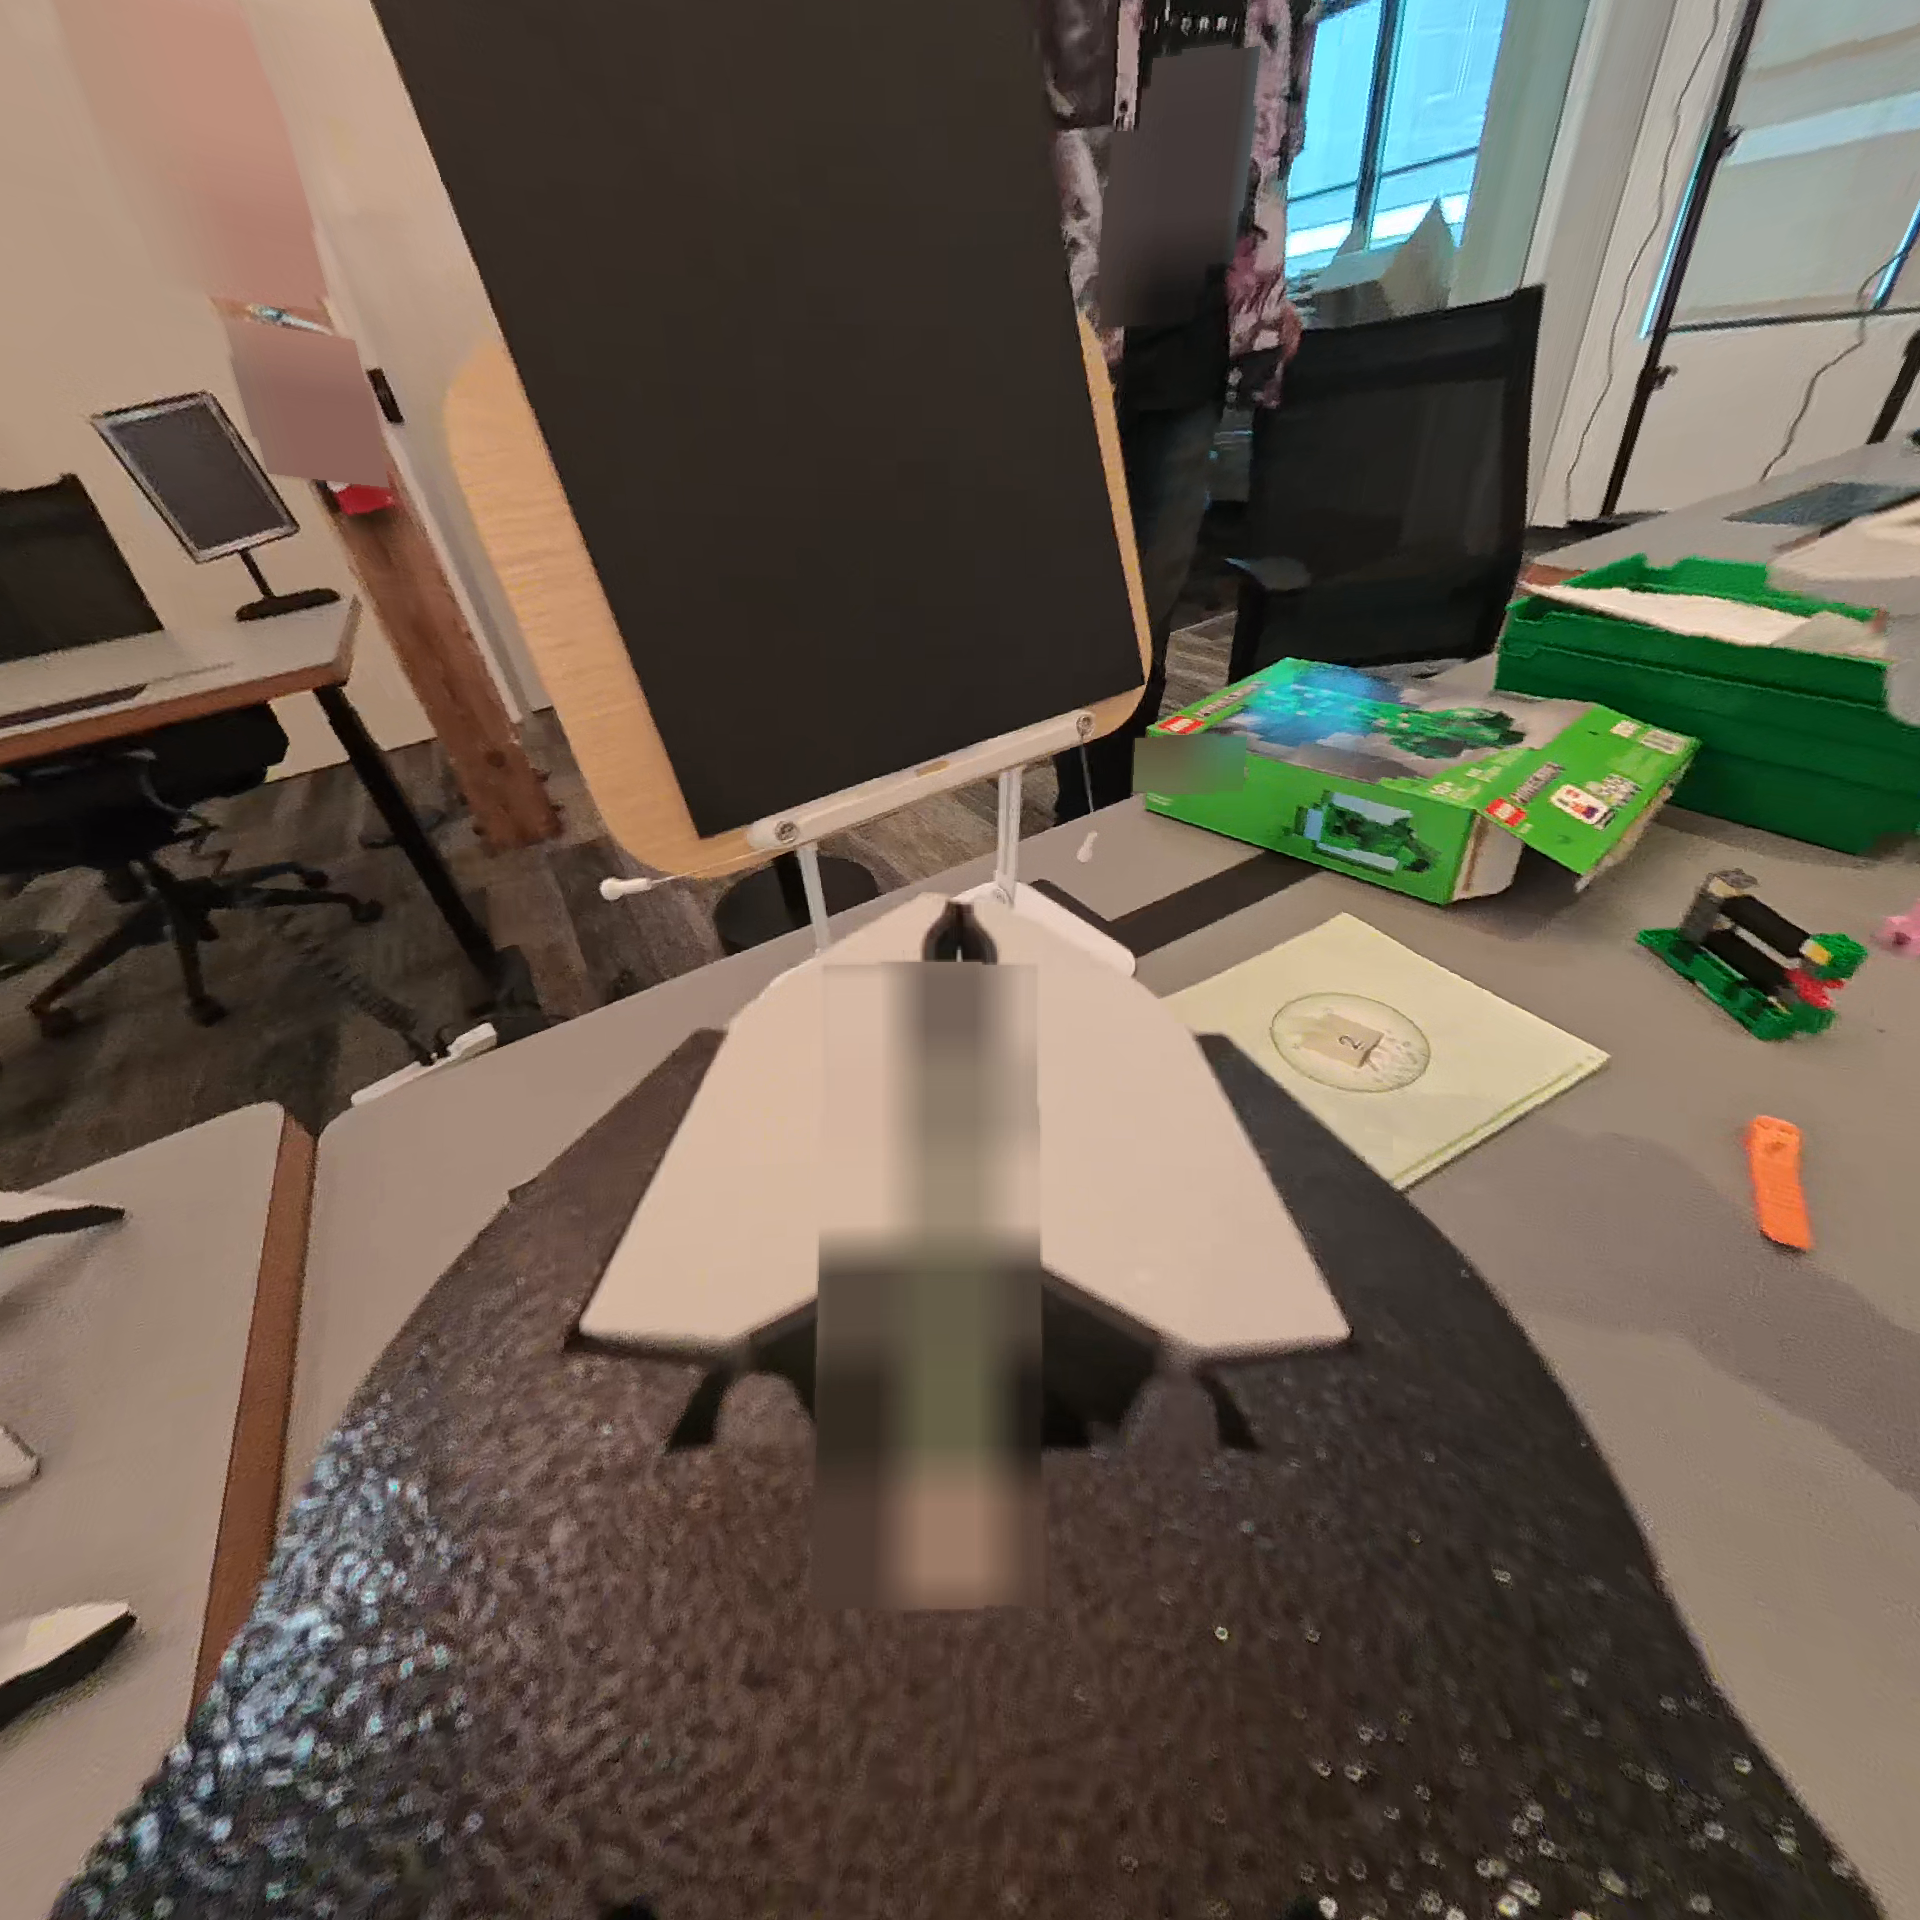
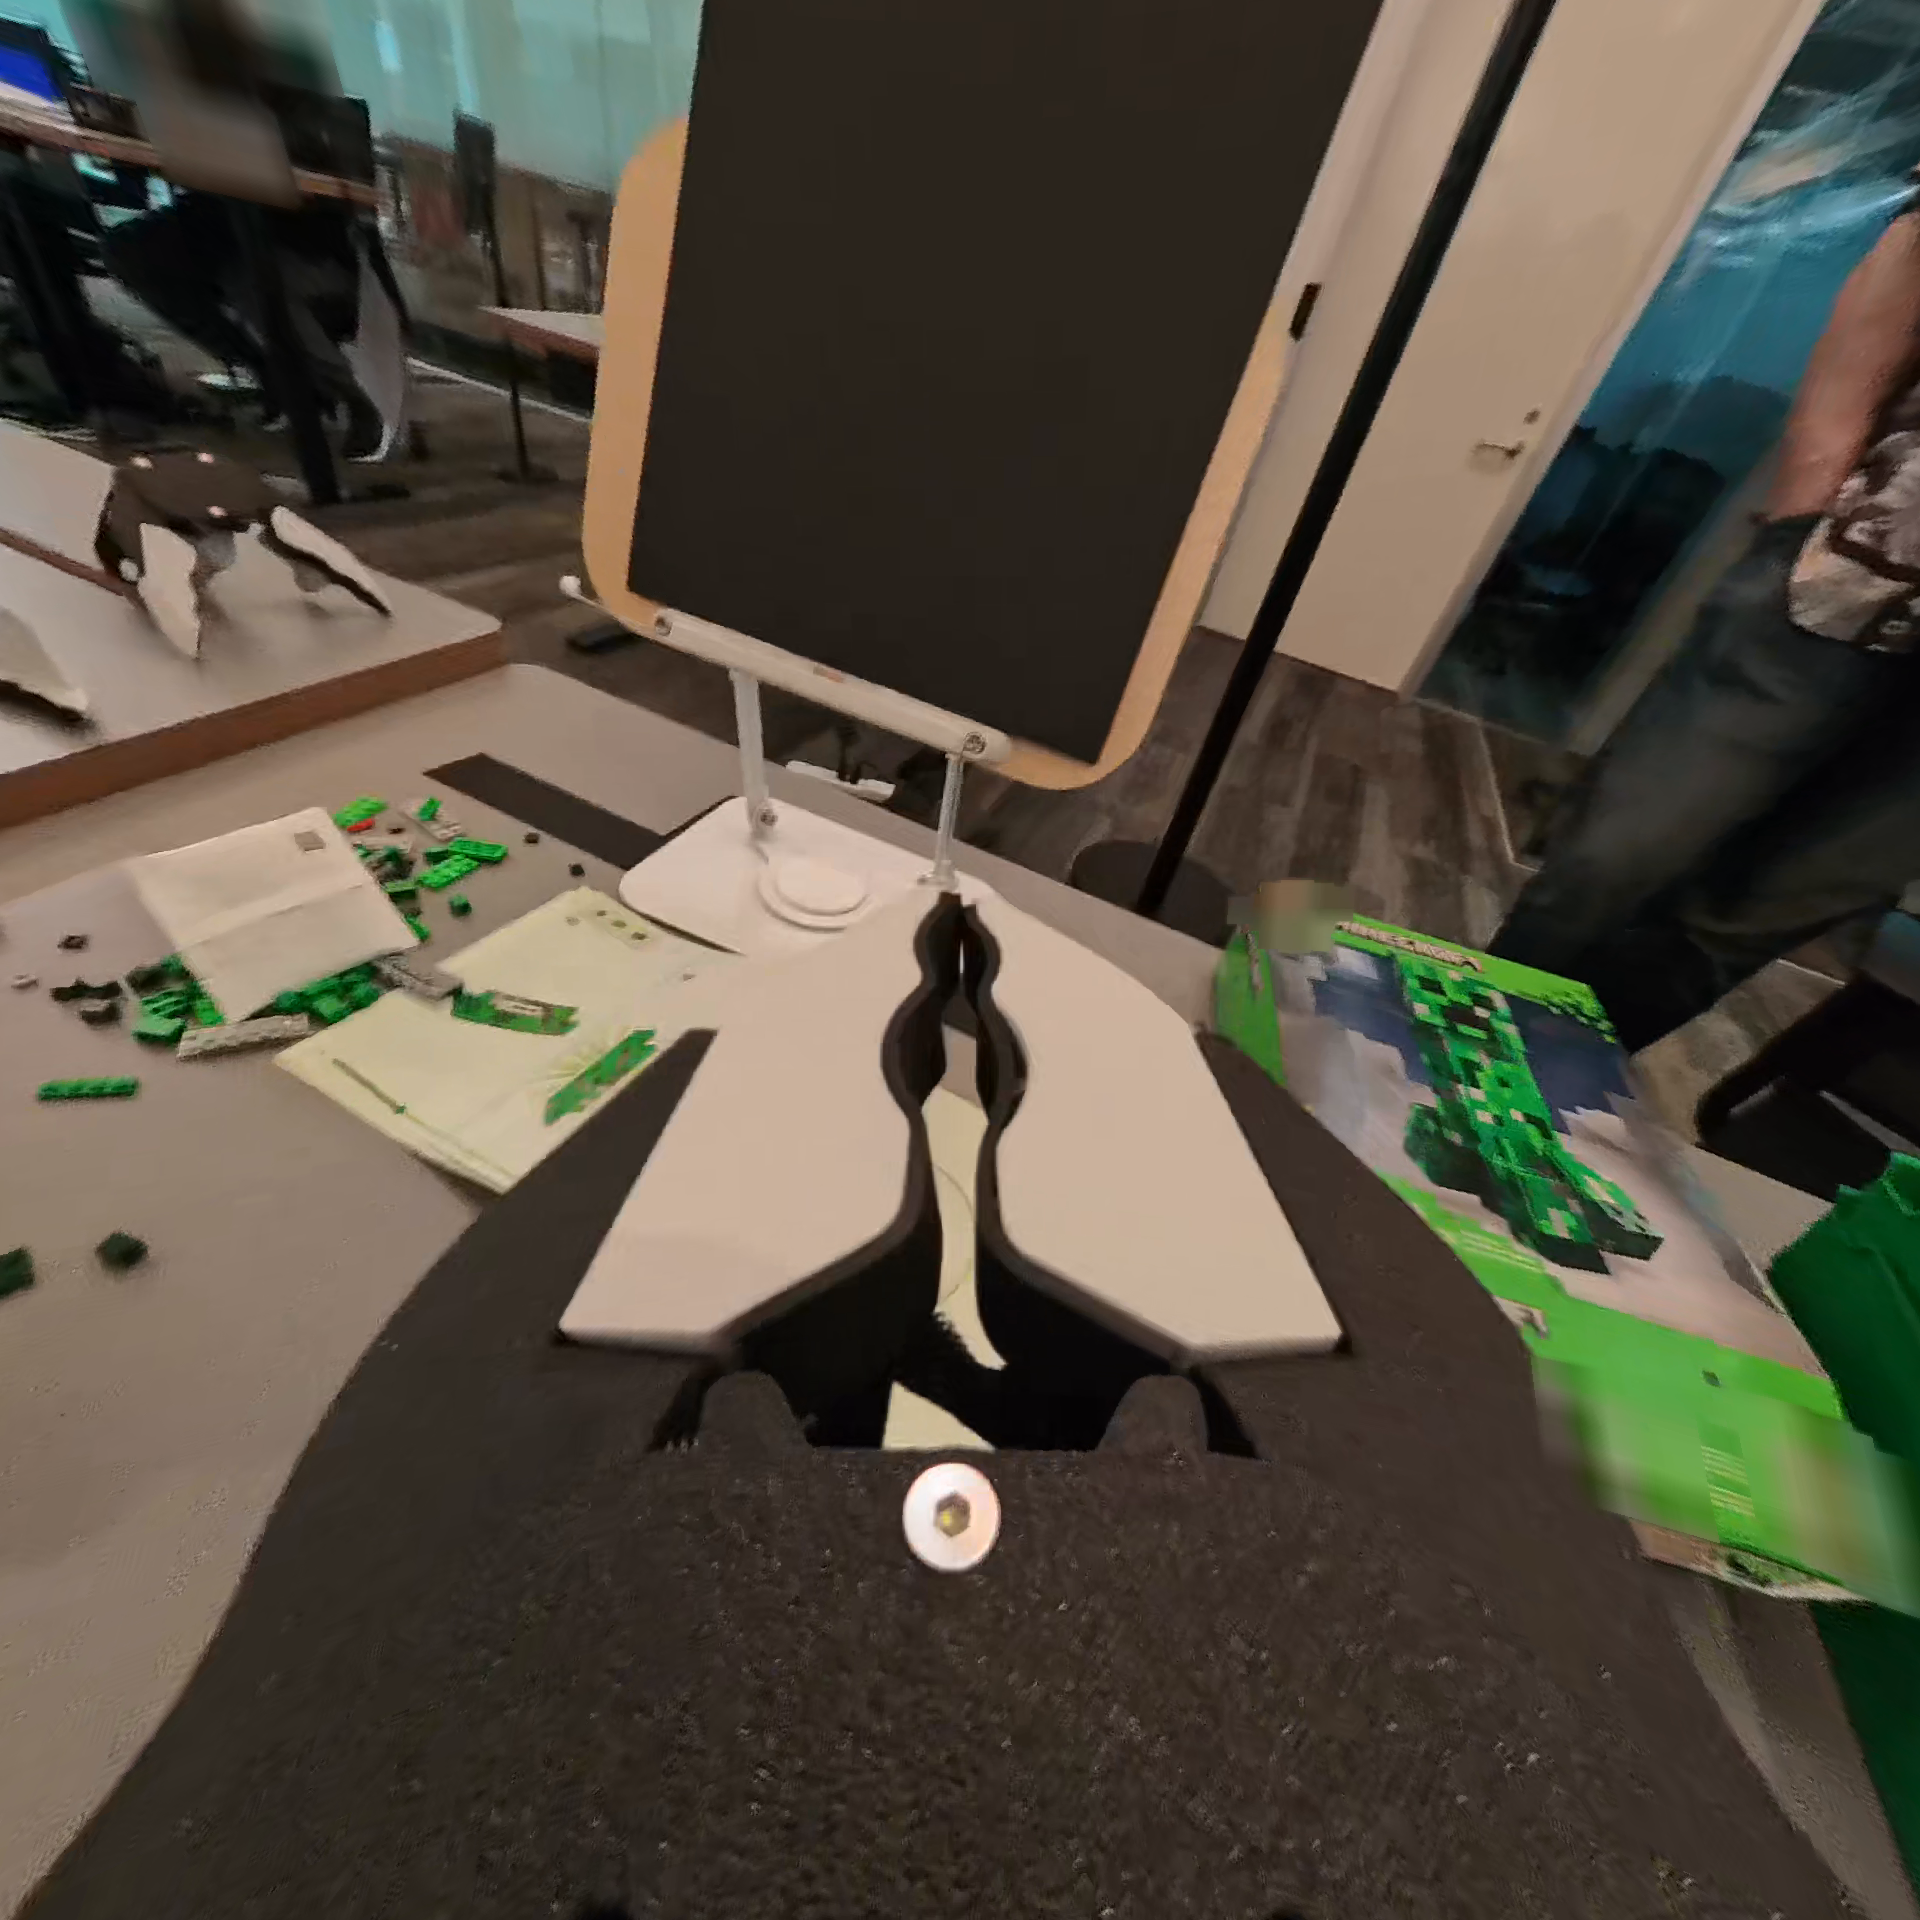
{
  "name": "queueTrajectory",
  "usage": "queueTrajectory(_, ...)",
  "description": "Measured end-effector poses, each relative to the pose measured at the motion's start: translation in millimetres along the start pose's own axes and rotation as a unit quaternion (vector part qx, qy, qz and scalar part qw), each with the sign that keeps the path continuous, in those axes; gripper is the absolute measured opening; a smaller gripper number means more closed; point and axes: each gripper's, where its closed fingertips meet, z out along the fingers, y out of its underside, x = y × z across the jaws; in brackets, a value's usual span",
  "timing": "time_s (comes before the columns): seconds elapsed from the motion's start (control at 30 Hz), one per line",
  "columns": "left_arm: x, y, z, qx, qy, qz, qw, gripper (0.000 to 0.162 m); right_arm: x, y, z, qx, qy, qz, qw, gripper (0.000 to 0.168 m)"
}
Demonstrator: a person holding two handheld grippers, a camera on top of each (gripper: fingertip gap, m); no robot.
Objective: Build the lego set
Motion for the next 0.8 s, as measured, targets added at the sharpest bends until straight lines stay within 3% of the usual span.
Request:
queueTrajectory(0.17,-4,0,-1,0.008,-0.006,-0.003,1.000,0.000,-4,4,5,-0.008,-0.019,0.026,0.999,0.003)
queueTrajectory(0.2,-8,0,-1,0.008,-0.020,0.000,1.000,0.000,3,1,6,0.006,0.006,0.023,1.000,0.034)
queueTrajectory(0.23,-12,3,0,0.002,-0.036,0.004,0.999,0.014,12,-2,6,0.021,0.035,0.019,0.999,0.065)
queueTrajectory(0.27,-17,6,1,-0.006,-0.052,0.011,0.999,0.048,18,-3,4,0.027,0.053,0.019,0.998,0.071)
queueTrajectory(0.3,-22,10,3,-0.018,-0.071,0.018,0.997,0.072,20,-3,4,0.028,0.057,0.020,0.998,0.071)
queueTrajectory(0.4,-37,28,9,-0.070,-0.123,0.033,0.989,0.115,23,-4,5,0.042,0.058,0.025,0.997,0.085)
queueTrajectory(0.47,-38,41,15,-0.105,-0.128,0.044,0.985,0.131,26,-3,7,0.043,0.071,0.017,0.996,0.091)
queueTrajectory(0.57,-28,57,22,-0.144,-0.093,0.038,0.984,0.134,40,1,8,0.034,0.120,0.017,0.992,0.111)
queueTrajectory(0.8,-21,72,28,-0.169,-0.063,0.005,0.984,0.147,43,17,16,0.002,0.118,0.020,0.993,0.104)
